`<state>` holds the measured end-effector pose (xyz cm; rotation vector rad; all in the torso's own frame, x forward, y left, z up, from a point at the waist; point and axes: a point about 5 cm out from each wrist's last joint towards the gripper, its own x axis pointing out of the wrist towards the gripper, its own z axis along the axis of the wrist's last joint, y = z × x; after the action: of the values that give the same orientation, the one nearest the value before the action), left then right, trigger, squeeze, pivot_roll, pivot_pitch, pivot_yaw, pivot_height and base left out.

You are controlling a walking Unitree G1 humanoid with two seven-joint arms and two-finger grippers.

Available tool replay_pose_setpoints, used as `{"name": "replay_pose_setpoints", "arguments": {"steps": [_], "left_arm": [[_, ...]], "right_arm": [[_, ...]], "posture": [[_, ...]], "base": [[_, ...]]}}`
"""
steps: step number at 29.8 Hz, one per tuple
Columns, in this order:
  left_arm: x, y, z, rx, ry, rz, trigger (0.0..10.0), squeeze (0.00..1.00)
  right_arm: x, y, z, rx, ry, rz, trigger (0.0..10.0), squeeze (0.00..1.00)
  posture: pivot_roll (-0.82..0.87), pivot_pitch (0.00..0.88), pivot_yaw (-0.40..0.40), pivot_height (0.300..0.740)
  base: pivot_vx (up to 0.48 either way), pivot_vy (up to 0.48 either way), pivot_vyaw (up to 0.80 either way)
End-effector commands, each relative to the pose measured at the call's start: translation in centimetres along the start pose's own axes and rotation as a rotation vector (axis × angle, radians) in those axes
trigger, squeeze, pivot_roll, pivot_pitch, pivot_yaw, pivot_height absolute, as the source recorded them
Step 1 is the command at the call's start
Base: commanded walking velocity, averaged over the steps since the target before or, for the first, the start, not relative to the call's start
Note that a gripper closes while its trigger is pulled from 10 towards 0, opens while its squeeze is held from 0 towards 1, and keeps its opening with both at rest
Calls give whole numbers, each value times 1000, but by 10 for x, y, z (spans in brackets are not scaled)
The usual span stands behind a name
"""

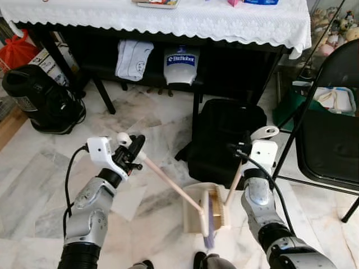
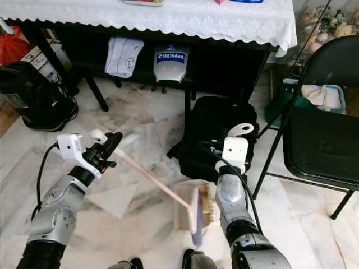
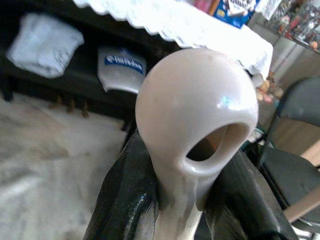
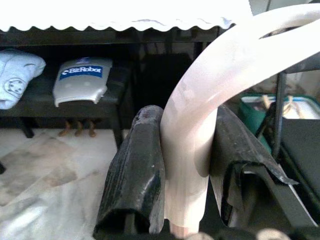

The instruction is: Sweep floor

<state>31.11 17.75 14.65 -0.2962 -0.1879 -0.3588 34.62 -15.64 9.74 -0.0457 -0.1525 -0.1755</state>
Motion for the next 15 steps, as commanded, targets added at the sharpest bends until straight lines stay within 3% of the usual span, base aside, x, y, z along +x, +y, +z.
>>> {"name": "replay_pose_setpoints", "arguments": {"steps": [1, 7, 9, 15], "left_arm": [[4, 3, 23, 45, -90, 12, 10000, 0], [7, 4, 41, 133, -142, 33, 10000, 0], [7, 6, 52, 209, -190, 91, 10000, 0], [7, 14, 63, 315, -235, 189, 10000, 0]], "right_arm": [[6, 7, 8, 31, -19, 17, 10000, 0], [9, 15, 12, 81, -19, 42, 10000, 0], [8, 15, 11, 101, -9, 34, 10000, 0], [7, 14, 8, 134, 10, 36, 10000, 0]], "posture": [[71, 55, 18, 740], [72, 6, 28, 740], [67, 0, 36, 740], [54, 0, 41, 740]], "base": [[0, 0, 0], [0, 0, 0], [0, 0, 0], [0, 0, 0]]}}
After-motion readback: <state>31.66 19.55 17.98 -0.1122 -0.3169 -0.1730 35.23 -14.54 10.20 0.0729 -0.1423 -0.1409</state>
